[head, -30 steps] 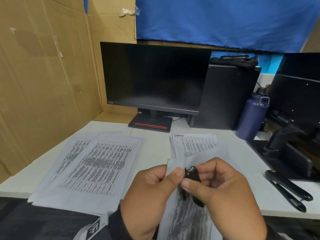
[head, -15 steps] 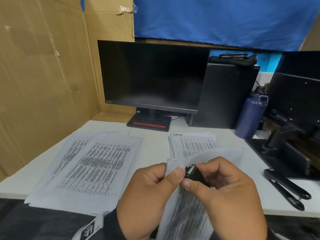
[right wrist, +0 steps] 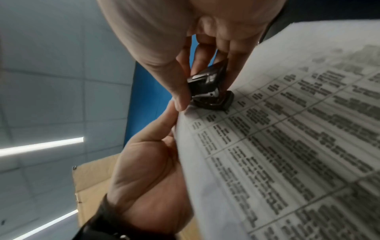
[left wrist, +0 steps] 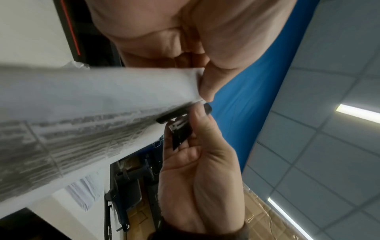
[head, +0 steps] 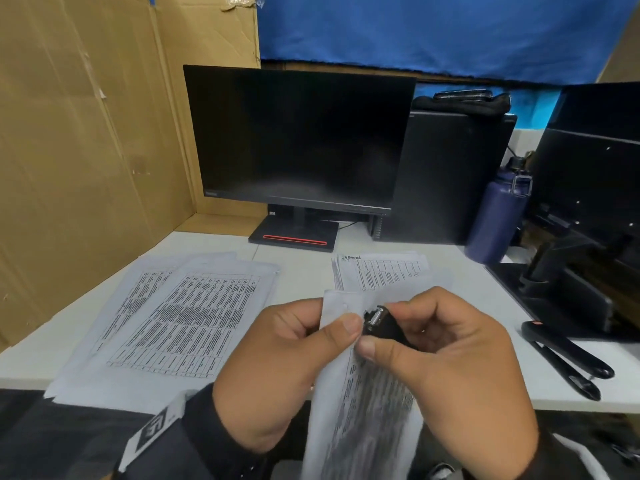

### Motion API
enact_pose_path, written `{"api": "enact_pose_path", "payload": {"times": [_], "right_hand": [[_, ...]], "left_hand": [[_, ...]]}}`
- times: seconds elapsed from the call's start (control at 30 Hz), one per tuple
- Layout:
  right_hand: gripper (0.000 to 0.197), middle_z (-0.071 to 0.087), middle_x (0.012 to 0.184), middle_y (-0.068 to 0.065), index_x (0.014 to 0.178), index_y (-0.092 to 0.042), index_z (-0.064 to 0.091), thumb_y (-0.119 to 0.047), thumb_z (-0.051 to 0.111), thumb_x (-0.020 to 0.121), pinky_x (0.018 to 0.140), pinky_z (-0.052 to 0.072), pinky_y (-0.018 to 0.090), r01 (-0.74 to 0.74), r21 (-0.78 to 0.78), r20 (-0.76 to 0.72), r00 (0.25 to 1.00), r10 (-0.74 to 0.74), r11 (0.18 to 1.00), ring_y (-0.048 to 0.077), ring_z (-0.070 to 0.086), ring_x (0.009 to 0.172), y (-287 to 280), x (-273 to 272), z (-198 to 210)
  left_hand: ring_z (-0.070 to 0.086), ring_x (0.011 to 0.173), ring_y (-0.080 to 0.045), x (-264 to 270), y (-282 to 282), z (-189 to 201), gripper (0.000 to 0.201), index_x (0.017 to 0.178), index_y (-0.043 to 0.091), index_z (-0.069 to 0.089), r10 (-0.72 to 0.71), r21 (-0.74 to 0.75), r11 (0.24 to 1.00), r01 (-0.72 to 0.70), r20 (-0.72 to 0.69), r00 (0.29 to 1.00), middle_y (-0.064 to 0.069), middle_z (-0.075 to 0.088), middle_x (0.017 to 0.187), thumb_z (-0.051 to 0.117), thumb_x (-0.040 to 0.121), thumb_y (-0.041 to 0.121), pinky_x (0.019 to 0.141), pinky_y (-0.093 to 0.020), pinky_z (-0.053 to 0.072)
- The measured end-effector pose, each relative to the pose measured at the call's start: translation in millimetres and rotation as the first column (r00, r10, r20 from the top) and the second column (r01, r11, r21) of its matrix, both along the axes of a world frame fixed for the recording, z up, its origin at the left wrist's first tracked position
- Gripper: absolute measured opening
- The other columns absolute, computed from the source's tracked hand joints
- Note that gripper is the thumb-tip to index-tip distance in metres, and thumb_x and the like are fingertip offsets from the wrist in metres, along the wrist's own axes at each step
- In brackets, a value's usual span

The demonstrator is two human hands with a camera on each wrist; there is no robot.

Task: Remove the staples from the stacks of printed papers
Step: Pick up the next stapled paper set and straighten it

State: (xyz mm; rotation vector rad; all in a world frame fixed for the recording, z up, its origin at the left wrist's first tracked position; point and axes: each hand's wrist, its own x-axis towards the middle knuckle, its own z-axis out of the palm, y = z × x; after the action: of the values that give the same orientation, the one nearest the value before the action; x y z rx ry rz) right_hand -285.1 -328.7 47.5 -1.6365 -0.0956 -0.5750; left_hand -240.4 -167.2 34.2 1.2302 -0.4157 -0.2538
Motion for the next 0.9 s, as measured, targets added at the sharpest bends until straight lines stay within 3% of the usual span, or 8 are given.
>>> {"api": "enact_pose_path", "payload": {"times": [0.1, 0.2, 0.33, 0.53, 0.63, 0.7, 0.8, 0.9], "right_hand": [[0.038, 0.073, 0.081, -0.004, 0.074, -0.028, 0.069, -0.006, 0.095, 0.056, 0.07, 0.055, 0.019, 0.113, -0.128, 0.078, 0.992, -0.104, 0.985, 0.01, 0.071, 0.075, 6.2, -4.5, -4.5], [0.041, 0.062, 0.084, -0.012, 0.083, -0.032, 0.065, -0.012, 0.094, 0.062, 0.069, 0.045, 0.006, 0.287, -0.384, 0.269, 0.944, -0.191, 0.878, 0.001, 0.065, 0.085, 7.9, -5.8, -7.9], [0.041, 0.06, 0.083, -0.013, 0.087, -0.033, 0.065, -0.014, 0.093, 0.064, 0.07, 0.044, 0.004, 0.35, -0.386, 0.307, 0.921, -0.239, 0.854, -0.001, 0.063, 0.085, 9.3, -5.2, -14.2], [0.031, 0.074, 0.076, -0.003, 0.078, -0.021, 0.073, -0.012, 0.094, 0.057, 0.061, 0.055, 0.015, 0.096, 0.016, -0.075, 0.993, -0.095, 0.995, 0.007, 0.07, 0.068, 9.1, -1.0, -8.4], [0.029, 0.075, 0.075, 0.007, 0.079, -0.011, 0.075, -0.011, 0.091, 0.055, 0.058, 0.057, 0.022, -0.034, 0.224, -0.157, 0.985, 0.071, 0.974, 0.015, 0.07, 0.065, 4.6, 7.6, -11.2], [0.042, 0.076, 0.08, 0.015, 0.082, -0.009, 0.077, -0.029, 0.094, 0.05, 0.062, 0.059, 0.029, -0.12, 0.335, -0.161, 0.97, 0.182, 0.935, 0.023, 0.07, 0.069, 2.3, 13.9, -18.4], [0.072, 0.075, 0.085, 0.02, 0.089, -0.006, 0.077, -0.048, 0.099, 0.034, 0.064, 0.059, 0.035, -0.204, 0.408, -0.191, 0.934, 0.302, 0.89, 0.025, 0.07, 0.07, -4.3, 23.1, -26.4], [0.066, 0.073, 0.082, 0.017, 0.089, -0.007, 0.077, -0.042, 0.1, 0.038, 0.065, 0.058, 0.037, -0.217, 0.386, -0.264, 0.905, 0.333, 0.896, 0.024, 0.069, 0.069, -12.1, 30.8, -31.7]], "left_hand": [[0.072, 0.071, -0.02, -3.1, -3.9, -3.0, 0.019, 0.089, 0.006, 0.081, 0.001, -0.021, 1.0, -0.001, -0.016, 1.0, -0.015, 0.078, 0.081, 0.07, 0.082, 0.02, 0.065, -0.028, 0.059], [0.072, 0.075, -0.022, -4.0, -4.0, -2.9, 0.023, 0.094, 0.005, 0.08, 0.016, -0.027, 1.0, -0.017, -0.035, 0.999, -0.018, 0.077, 0.086, 0.069, 0.083, 0.021, 0.069, -0.03, 0.06], [0.073, 0.077, -0.025, -3.3, -2.0, -1.8, 0.029, 0.095, 0.006, 0.081, 0.039, -0.017, 0.999, -0.041, -0.067, 0.997, -0.02, 0.078, 0.089, 0.074, 0.089, 0.033, 0.073, -0.036, 0.061], [0.075, 0.076, -0.02, -4.7, -7.2, -6.1, 0.025, 0.093, 0.015, 0.083, 0.099, 0.037, 0.995, -0.098, -0.017, 0.995, -0.014, 0.081, 0.088, 0.064, 0.088, 0.029, 0.067, -0.031, 0.059], [0.075, 0.073, -0.017, -1.5, -6.8, -7.9, 0.025, 0.093, 0.013, 0.083, 0.101, 0.035, 0.994, -0.101, -0.015, 0.995, -0.013, 0.081, 0.087, 0.064, 0.089, 0.026, 0.064, -0.025, 0.057], [0.075, 0.073, -0.019, 1.5, -6.4, -10.5, 0.025, 0.094, 0.006, 0.082, 0.085, -0.017, 0.996, -0.087, -0.071, 0.994, -0.018, 0.08, 0.089, 0.063, 0.089, 0.022, 0.063, -0.026, 0.059], [0.076, 0.076, -0.026, 6.1, -7.1, -15.1, 0.027, 0.096, -0.002, 0.08, 0.059, -0.08, 0.994, -0.073, -0.163, 0.985, -0.025, 0.078, 0.094, 0.062, 0.09, 0.017, 0.067, -0.031, 0.063], [0.076, 0.076, -0.028, 10.6, -8.0, -22.5, 0.026, 0.094, -0.003, 0.08, 0.059, -0.092, 0.992, -0.081, -0.226, 0.972, -0.028, 0.077, 0.095, 0.061, 0.091, 0.015, 0.068, -0.033, 0.064]]}}
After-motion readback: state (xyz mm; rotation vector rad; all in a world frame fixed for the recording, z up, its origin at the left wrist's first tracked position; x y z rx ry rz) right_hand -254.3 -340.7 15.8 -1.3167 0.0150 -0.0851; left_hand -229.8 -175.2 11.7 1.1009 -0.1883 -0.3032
